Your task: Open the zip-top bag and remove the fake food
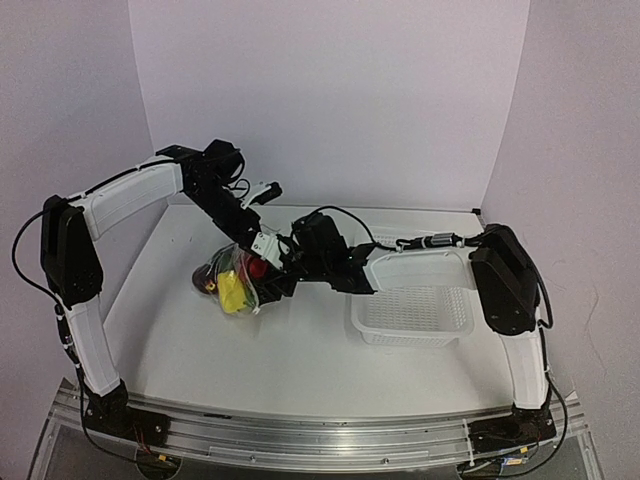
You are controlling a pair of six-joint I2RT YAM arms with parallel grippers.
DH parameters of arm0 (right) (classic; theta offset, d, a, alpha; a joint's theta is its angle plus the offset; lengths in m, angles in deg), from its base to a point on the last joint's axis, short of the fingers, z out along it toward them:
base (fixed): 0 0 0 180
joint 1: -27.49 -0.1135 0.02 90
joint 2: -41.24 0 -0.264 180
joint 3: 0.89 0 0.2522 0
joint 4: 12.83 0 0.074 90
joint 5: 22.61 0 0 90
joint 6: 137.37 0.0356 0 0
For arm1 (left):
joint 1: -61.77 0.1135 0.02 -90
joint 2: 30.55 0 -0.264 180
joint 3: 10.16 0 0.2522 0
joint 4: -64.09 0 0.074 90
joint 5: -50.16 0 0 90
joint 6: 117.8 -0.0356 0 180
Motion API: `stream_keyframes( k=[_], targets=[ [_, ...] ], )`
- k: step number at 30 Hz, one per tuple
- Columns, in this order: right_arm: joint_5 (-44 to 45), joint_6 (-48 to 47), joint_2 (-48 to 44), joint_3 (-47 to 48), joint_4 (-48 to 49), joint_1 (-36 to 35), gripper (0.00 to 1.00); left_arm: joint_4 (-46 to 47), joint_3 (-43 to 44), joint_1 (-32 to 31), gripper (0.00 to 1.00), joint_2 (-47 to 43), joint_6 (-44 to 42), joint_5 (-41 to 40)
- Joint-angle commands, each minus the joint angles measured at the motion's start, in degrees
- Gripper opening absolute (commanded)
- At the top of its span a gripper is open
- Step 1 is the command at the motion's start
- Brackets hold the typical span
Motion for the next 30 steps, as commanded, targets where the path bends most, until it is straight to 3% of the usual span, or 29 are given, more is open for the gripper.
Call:
stream_keyframes(
  k=[1,7,19,21,25,30],
  targets=[
    [9.44,3.09,3.57,2.54,6.59,0.3,0.78,0.79,1.67,-2.77,0.0,-1.42,3.68,12.07],
    [16.59,2.64,5.57,1.81,13.29,0.35,0.82,1.88,-0.1,-2.69,0.0,-1.97,7.32,16.83],
    [9.59,5.43,6.88,-0.15,14.61,0.64,0.8,3.01,-1.04,-1.66,0.0,-1.45,8.91,21.9],
    [8.04,5.9,6.58,0.12,14.65,0.59,0.75,3.01,-1.3,-1.55,0.0,-1.41,8.93,22.14],
    [8.05,5.99,6.73,0.44,14.63,0.66,0.55,2.69,-0.19,-1.61,0.0,-1.14,8.66,21.78],
    [9.18,6.03,4.76,-2.46,14.58,0.62,0.42,2.86,0.75,-0.71,0.0,-1.39,8.44,19.36]
  ],
)
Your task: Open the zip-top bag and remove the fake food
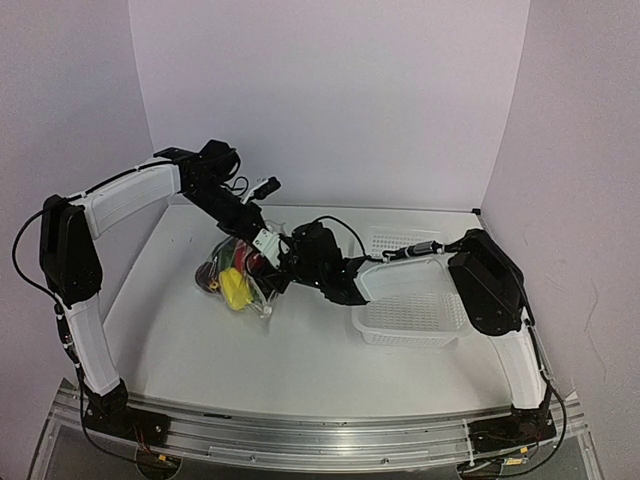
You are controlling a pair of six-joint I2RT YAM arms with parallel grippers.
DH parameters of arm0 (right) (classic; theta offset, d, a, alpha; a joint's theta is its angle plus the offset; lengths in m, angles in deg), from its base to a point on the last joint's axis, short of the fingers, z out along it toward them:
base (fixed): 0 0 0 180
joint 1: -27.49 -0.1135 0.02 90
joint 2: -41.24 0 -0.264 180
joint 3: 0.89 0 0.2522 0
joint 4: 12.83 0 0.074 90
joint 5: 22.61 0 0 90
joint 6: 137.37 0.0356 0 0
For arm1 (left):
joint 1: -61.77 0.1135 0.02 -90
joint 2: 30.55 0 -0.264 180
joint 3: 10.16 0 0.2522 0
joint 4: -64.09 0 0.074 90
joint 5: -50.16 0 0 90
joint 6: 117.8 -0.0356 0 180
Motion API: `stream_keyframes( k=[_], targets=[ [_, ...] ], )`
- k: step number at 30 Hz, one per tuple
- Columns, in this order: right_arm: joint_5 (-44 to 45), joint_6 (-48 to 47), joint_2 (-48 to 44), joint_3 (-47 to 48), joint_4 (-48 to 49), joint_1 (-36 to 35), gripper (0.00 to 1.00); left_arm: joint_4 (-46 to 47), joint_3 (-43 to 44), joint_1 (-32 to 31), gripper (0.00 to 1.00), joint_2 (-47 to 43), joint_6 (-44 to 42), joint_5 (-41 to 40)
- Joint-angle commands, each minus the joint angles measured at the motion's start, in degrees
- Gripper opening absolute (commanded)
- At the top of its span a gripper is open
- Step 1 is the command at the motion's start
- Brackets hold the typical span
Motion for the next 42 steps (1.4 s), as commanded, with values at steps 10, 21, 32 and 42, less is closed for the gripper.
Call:
stream_keyframes(
  k=[10,21,32,42],
  targets=[
    [-2.58,8.15,-12.53,-9.36,-8.32,0.44,0.26,6.72,1.54,-1.08,0.0,-2.23,1.88,-14.53],
    [-8.04,21.67,-23.79,-15.67,-12.92,0.44,0.23,8.05,-1.29,-1.18,0.0,-2.51,0.24,-18.48],
    [20.42,35.99,-37.81,-13.94,-38.22,6.39,0.24,7.98,-1.0,-1.21,0.0,-2.41,2.31,-16.48],
    [18.79,48.7,-27.42,0.35,-81.02,23.03,0.31,8.78,-1.61,-1.26,0.0,-2.45,6.81,-16.33]
  ],
)
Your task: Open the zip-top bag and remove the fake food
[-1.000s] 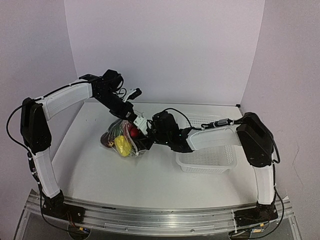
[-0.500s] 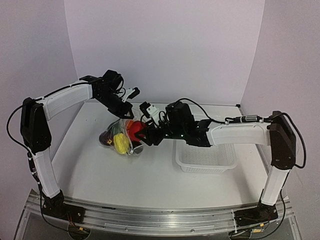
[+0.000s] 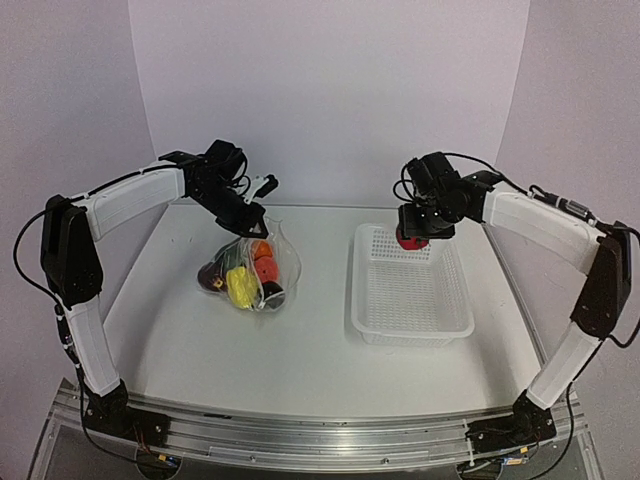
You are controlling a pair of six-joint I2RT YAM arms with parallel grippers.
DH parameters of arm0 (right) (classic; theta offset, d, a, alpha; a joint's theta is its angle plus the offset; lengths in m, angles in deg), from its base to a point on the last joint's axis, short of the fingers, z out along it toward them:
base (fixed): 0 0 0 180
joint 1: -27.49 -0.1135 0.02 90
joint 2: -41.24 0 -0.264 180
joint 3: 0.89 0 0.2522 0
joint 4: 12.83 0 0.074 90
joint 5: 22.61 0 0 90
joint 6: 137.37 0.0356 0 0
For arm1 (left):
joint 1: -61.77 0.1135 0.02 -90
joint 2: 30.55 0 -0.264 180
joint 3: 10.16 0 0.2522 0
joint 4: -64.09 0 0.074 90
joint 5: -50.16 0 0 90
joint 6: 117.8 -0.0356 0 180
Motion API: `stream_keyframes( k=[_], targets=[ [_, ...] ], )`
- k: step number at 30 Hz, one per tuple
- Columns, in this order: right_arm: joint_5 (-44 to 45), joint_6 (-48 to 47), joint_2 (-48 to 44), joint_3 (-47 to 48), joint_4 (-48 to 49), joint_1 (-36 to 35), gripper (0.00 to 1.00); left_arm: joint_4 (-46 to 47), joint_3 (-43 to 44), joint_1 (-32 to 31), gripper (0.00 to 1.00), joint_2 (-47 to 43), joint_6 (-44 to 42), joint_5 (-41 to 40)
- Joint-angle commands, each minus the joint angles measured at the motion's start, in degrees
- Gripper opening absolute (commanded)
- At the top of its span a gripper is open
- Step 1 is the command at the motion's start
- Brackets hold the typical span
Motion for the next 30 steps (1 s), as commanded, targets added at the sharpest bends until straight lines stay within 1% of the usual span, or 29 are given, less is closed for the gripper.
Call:
stream_keyframes(
  k=[1,9,14,18,21,30],
  targets=[
    [-2.11,4.96,8.38,7.67,-18.33,3.1,0.31,2.78,-0.41,0.14,0.0,-2.41,2.51,0.79],
    [-7.05,1.01,23.53,21.98,-20.0,3.7,0.34,2.88,-0.3,0.08,0.0,-2.58,2.54,0.88],
    [-9.82,-0.81,31.24,28.3,-19.99,3.67,0.37,2.9,-0.2,0.08,0.0,-2.65,2.55,0.58],
    [-15.67,-4.78,36.03,33.19,-19.37,3.21,0.37,2.95,-0.04,0.09,0.0,-2.59,2.56,0.28],
    [-17.08,-7.37,37.58,34.81,-18.24,2.55,0.37,3.0,-0.11,0.05,0.0,-2.63,2.57,0.22],
    [-19.45,-9.78,37.57,32.8,-15.25,2.51,0.38,2.73,-0.19,0.08,0.0,-2.46,2.19,0.14]
  ],
)
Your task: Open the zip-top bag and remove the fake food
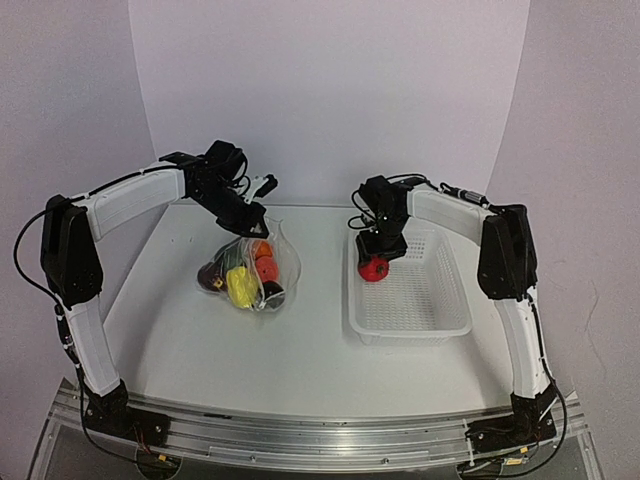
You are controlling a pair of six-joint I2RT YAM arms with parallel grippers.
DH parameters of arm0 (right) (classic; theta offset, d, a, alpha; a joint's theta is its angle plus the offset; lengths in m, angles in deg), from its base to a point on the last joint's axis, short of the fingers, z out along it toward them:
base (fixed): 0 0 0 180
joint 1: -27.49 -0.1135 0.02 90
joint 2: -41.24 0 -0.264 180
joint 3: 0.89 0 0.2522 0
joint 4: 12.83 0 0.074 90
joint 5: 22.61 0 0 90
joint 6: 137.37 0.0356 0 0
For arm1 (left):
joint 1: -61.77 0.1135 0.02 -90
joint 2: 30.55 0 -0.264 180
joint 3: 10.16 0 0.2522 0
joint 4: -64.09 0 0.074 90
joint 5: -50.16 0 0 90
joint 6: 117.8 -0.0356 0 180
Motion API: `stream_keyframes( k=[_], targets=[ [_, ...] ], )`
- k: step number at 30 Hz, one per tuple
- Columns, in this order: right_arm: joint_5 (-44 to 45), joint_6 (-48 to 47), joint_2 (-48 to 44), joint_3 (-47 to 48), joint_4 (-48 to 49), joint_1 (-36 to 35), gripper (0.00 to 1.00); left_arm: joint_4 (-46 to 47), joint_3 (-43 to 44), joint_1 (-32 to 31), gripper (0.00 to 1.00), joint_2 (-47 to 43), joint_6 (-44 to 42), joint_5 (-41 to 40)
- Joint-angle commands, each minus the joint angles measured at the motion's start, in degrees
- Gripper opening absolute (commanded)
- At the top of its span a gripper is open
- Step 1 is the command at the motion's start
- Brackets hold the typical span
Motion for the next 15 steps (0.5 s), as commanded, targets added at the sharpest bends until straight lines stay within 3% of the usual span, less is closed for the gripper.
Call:
stream_keyframes(
  k=[1,3,6,9,15],
  targets=[
    [-3.14,-2.47,-0.12,-0.07,2.16,-0.42,0.38,1.77,0.27,0.08,0.0,-2.41,0.27,0.05],
    [-2.28,-2.53,-0.21,-0.1,2.22,-0.34,0.42,1.83,0.34,0.09,0.0,-2.31,0.2,0.05],
    [-0.03,-1.93,-1.4,-0.44,2.14,-0.42,0.55,1.84,0.49,0.06,0.0,-2.3,0.19,0.05],
    [3.17,-1.19,-3.88,-1.77,2.07,-0.41,0.85,1.57,0.65,0.11,0.0,-2.24,0.27,0.04],
    [8.17,-4.21,-12.07,-1.85,2.15,-2.16,0.92,0.98,1.18,0.03,0.0,-2.18,0.21,0.22]
  ],
)
